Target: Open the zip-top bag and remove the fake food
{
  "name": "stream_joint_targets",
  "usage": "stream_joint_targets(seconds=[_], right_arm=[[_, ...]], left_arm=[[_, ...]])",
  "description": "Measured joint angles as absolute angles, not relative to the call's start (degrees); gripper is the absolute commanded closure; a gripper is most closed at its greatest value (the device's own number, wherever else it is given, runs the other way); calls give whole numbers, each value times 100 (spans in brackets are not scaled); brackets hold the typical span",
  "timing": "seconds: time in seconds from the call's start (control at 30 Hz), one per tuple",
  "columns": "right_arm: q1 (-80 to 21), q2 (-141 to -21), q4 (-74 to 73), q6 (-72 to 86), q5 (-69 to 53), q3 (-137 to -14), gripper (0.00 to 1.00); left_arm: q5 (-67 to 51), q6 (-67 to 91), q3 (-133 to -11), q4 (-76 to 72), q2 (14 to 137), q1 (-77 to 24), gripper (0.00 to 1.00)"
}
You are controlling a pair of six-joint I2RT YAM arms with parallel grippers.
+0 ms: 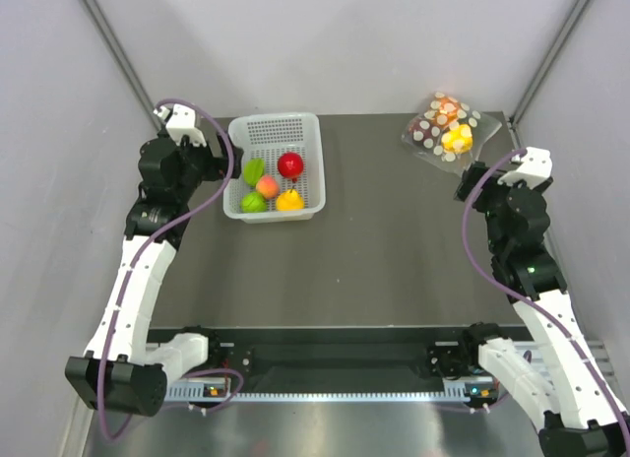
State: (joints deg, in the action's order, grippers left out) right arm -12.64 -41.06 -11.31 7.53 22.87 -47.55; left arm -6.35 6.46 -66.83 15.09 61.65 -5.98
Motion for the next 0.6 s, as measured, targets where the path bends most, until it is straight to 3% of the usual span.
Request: stream_joint_targets(seconds=[0.33,0.6], right_arm=[[-1262,-4619,-1203,770,2303,-4783,0],[-1090,-6108,-897,821,2259,-5057,0]], left_arm=[[-777,589,-6436,1481,6165,-598,1],[-760,539,-6416,1474,6165,-600,1]])
